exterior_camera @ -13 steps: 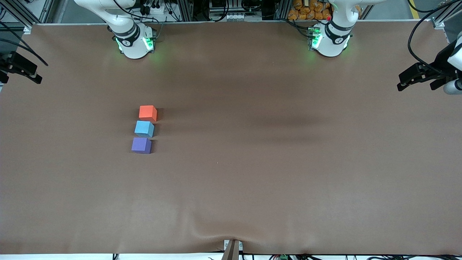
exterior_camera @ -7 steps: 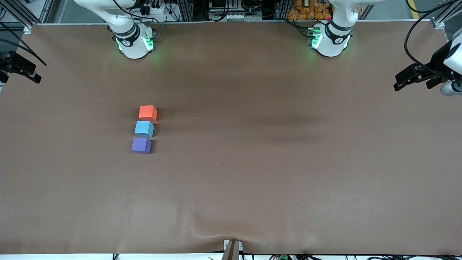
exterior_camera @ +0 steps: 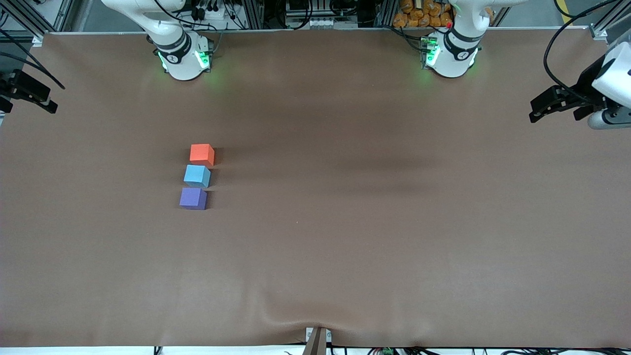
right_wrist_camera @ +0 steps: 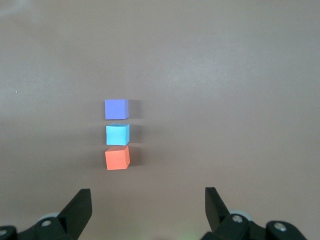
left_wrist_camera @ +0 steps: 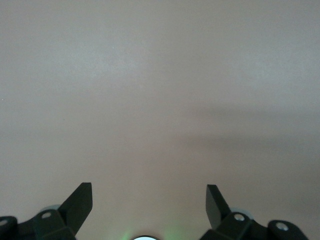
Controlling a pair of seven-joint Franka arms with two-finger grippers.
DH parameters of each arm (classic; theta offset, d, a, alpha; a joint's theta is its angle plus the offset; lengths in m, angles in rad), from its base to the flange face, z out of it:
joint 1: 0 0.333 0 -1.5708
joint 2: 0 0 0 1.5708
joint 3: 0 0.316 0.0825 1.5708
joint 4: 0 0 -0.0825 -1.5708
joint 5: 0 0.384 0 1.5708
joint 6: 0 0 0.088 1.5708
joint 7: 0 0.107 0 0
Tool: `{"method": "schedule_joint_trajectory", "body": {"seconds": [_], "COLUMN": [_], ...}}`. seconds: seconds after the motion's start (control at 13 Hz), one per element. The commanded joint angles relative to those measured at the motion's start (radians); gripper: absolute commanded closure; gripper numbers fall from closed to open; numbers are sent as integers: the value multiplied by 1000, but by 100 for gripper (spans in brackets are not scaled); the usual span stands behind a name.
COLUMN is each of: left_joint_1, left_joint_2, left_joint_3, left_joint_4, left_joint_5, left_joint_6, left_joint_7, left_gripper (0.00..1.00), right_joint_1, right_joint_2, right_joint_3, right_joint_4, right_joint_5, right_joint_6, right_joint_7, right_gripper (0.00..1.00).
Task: Place blue block between orange and purple blocks
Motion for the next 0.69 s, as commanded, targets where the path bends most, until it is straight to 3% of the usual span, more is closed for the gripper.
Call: {"method": "schedule_joint_trajectory", "body": {"seconds": [0.0,0.61], "left_joint_1": [1,13], "left_joint_2": [6,29], "left_joint_3": [-3,-2], "left_joint_4": [33,71], "left_joint_5": [1,1], "left_joint_6": [-14,-16], "left_joint_7": [-7,-9], "left_gripper": [0,0], "right_joint_1": [-10,-10], "right_joint_2": [8,8], "right_joint_3": [5,5], "right_joint_4": [19,19], "right_joint_5": [3,3], "right_joint_6": [-13,-10], "right_joint_7": [-14,-14], "right_gripper": [0,0]}}
